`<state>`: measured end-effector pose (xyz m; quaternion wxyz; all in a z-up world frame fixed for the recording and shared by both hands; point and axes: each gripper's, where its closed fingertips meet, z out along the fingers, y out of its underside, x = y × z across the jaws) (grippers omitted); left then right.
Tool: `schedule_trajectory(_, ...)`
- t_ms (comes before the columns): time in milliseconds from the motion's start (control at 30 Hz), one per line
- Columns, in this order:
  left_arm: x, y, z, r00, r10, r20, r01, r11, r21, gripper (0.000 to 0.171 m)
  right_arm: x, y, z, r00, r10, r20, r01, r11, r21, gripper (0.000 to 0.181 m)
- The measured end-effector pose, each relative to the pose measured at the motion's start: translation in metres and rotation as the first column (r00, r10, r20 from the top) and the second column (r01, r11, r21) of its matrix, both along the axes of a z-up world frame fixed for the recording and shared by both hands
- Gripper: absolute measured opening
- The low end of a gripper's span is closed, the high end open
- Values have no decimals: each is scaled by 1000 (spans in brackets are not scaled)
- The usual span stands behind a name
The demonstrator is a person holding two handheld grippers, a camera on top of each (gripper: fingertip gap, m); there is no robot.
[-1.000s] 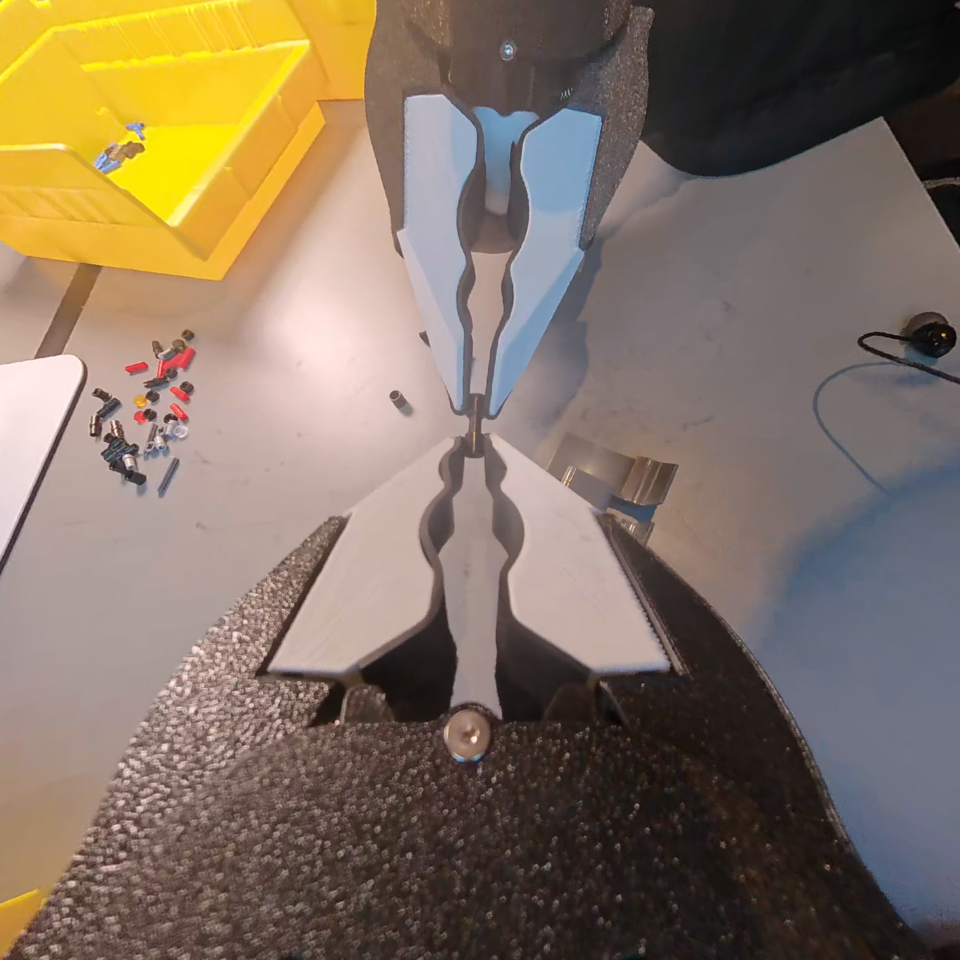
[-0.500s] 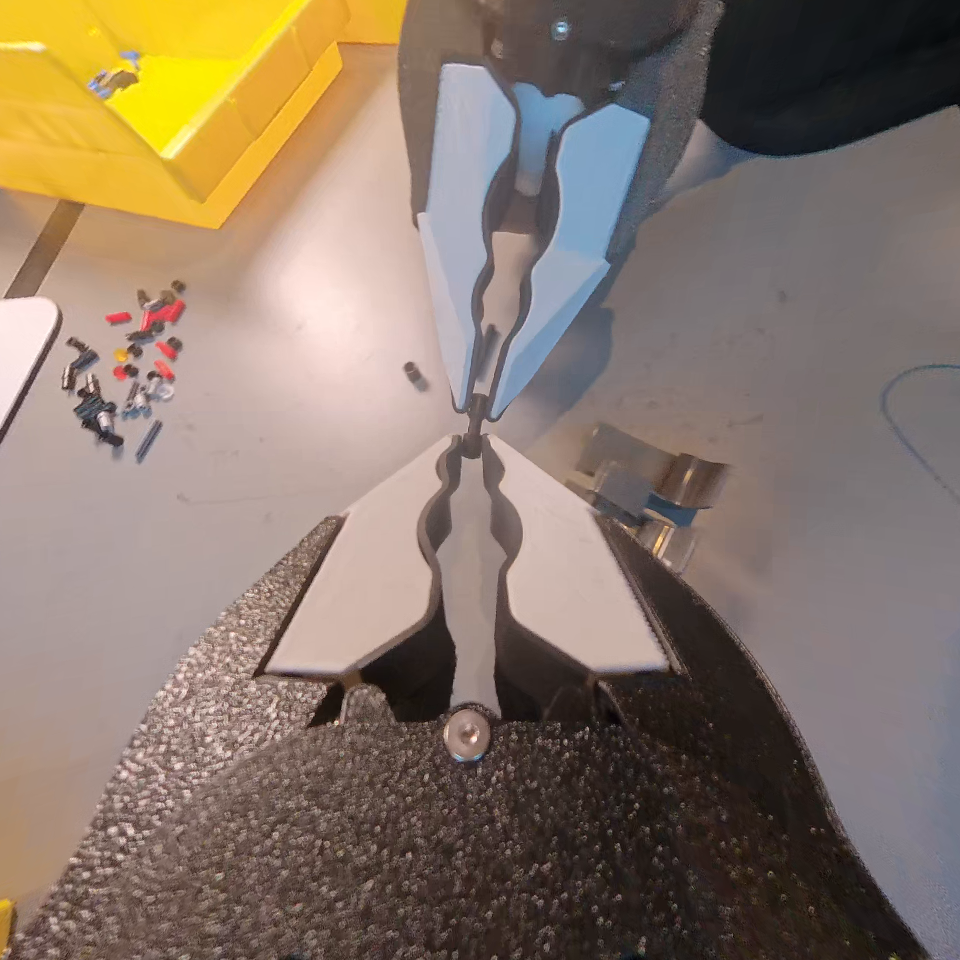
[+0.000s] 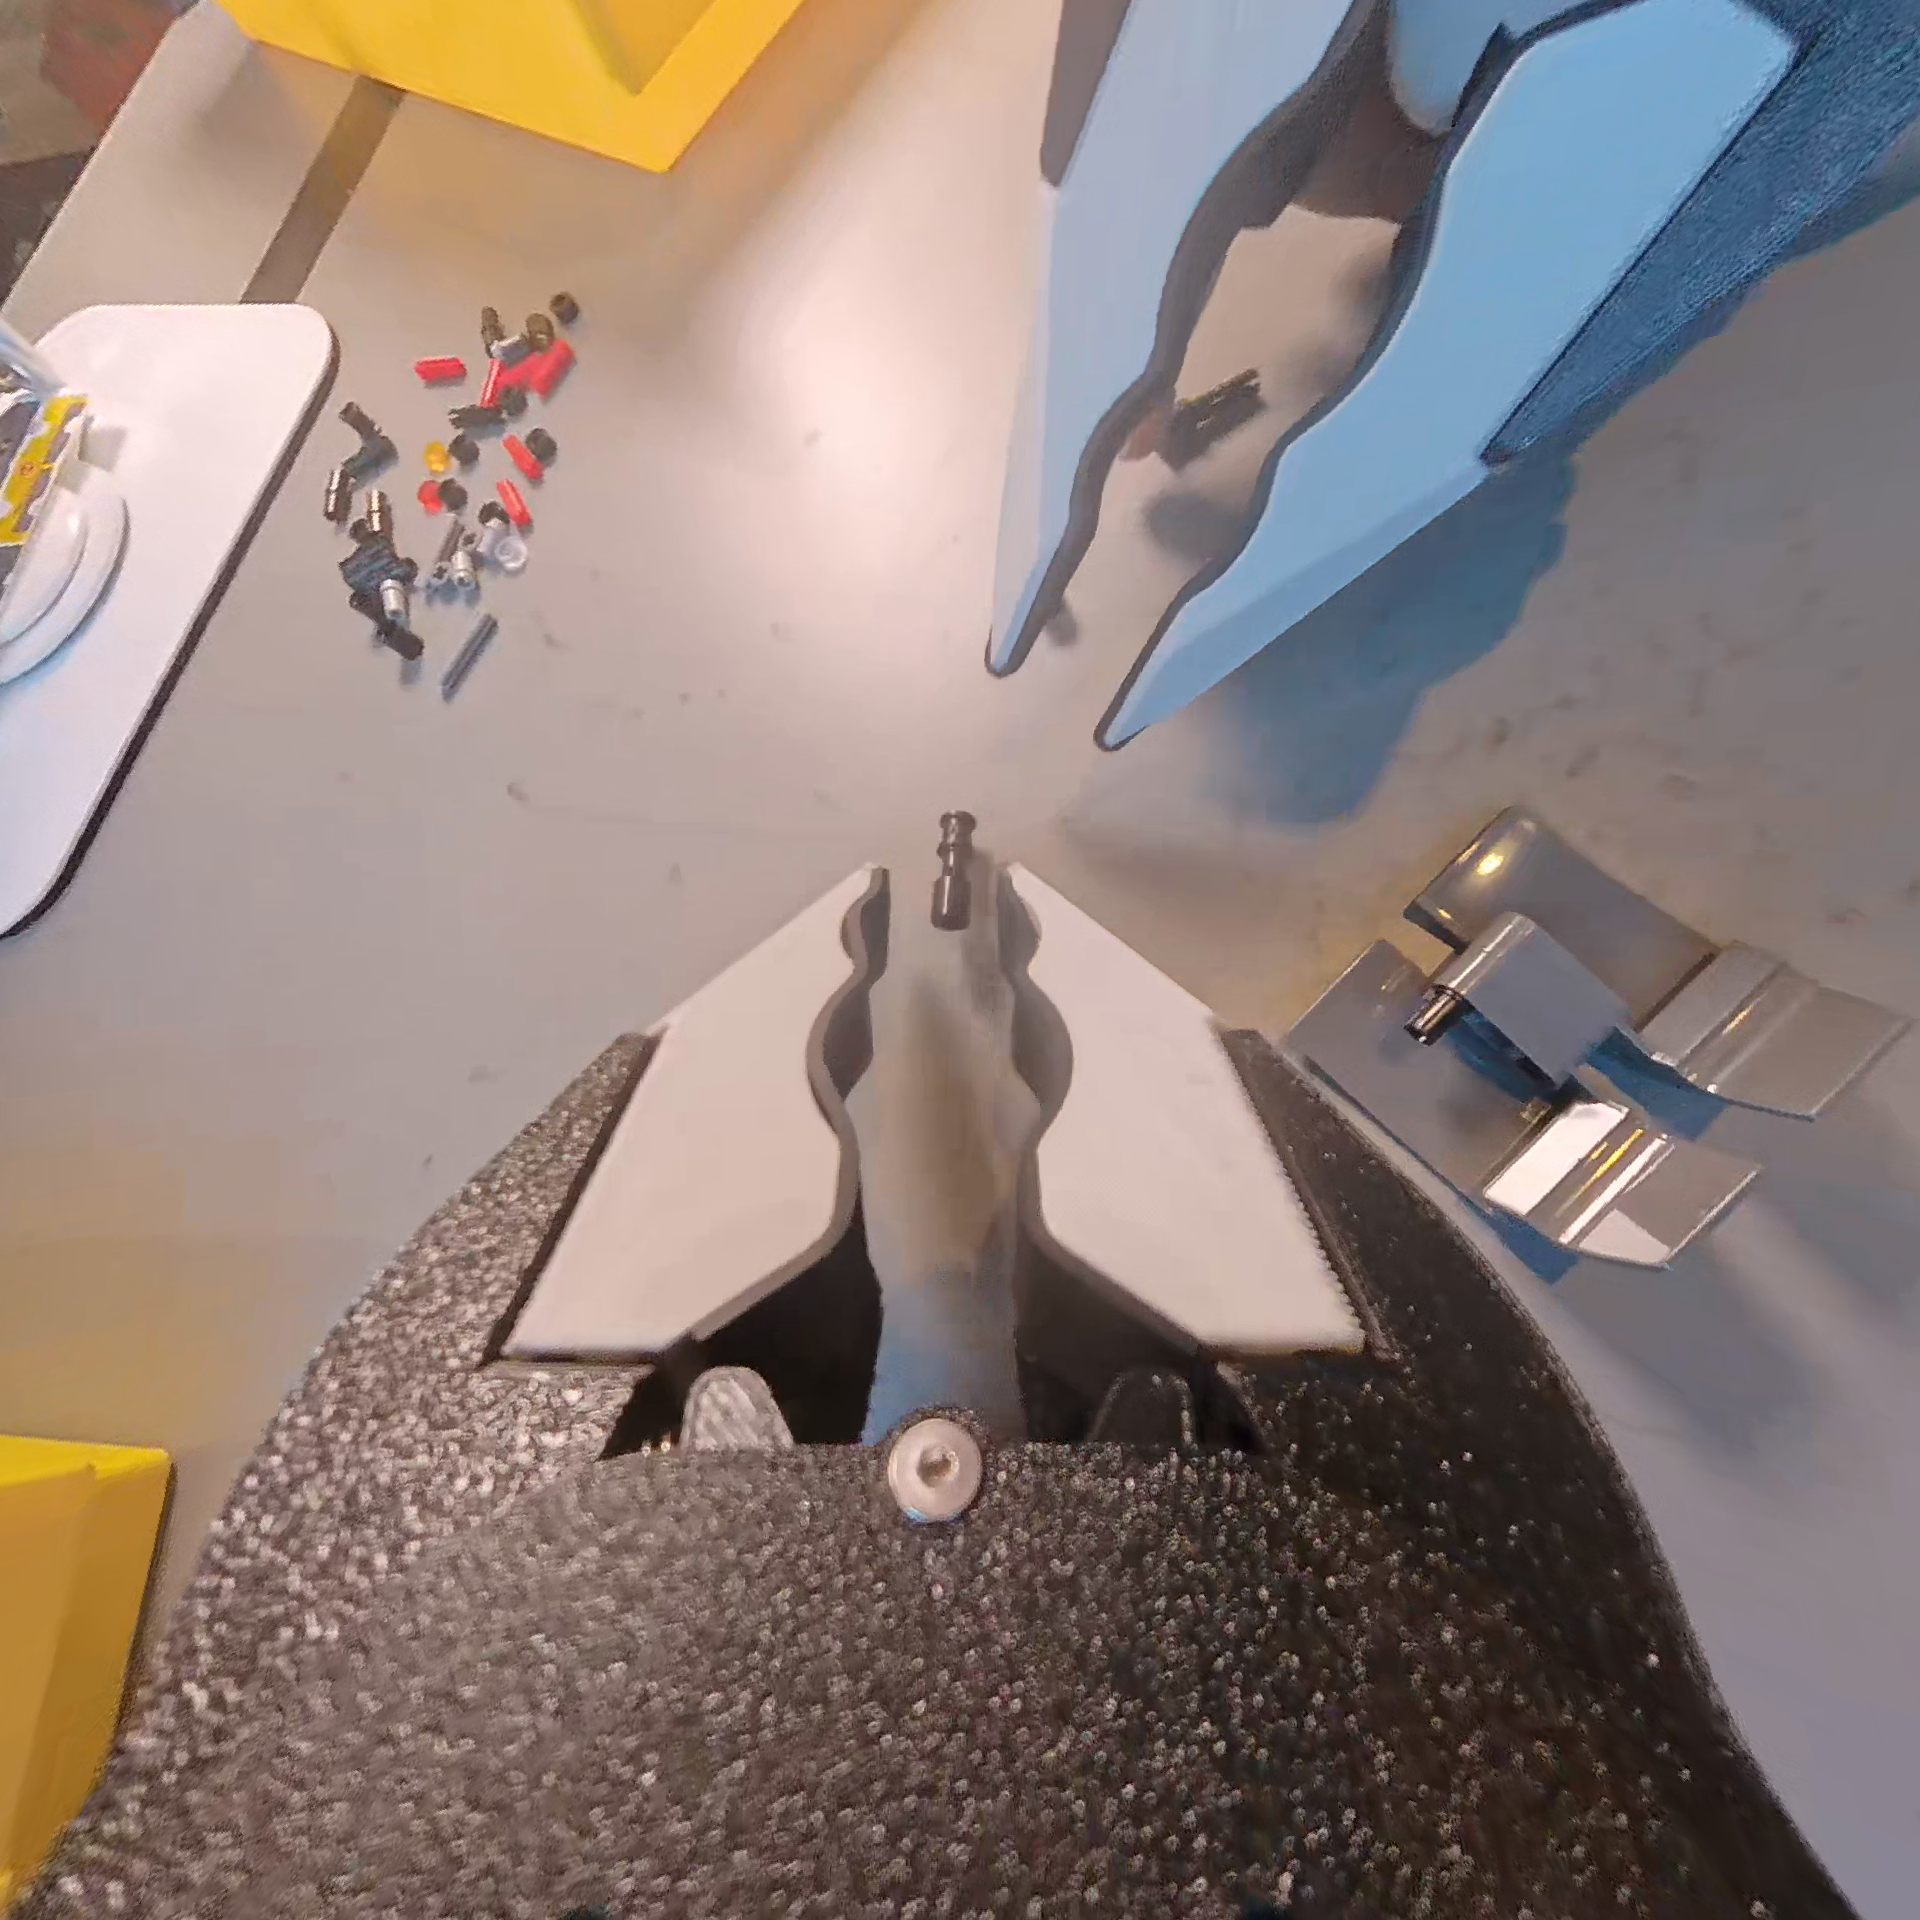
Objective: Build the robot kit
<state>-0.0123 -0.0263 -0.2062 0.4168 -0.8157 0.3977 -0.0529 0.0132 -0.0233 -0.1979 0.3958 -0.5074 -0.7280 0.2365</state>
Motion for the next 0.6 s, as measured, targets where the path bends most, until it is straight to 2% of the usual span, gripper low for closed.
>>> schedule_trajectory(167, -15, 6, 4, 996, 94, -6, -93, 995, 24, 44, 3, 6, 18, 995, -33, -91, 29, 998, -47, 24)
schedule_trajectory(233, -27, 11, 16, 984, 180, 0, -180, 980, 80, 45, 5, 11, 37, 984, -64, -166, 54, 996, -65, 27)
schedule_trajectory(300, -45, 17, 35, 954, 299, 25, -299, 941, 159, 38, 7, 6, 70, 953, -100, -287, 66, 990, -125, 29)
schedule_trajectory(400, -71, 25, 63, 882, 471, 26, -457, 841, 290, 20, 6, -36, 130, 873, -102, -478, -2, 977, -213, 27)
schedule_trajectory(467, -81, 30, 75, 837, 547, -13, -505, 780, 369, 0, 1, -79, 161, 816, -59, -574, -59, 981, -185, 2)
schedule_trajectory(533, -84, 35, 84, 799, 600, -43, -526, 732, 433, 0, -10, -122, 176, 795, -8, -607, -105, 983, -151, 0)
schedule_trajectory(600, -85, 36, 91, 760, 646, -70, -538, 686, 489, 0, -23, -150, 177, 809, -11, -588, -118, 977, -180, 0)
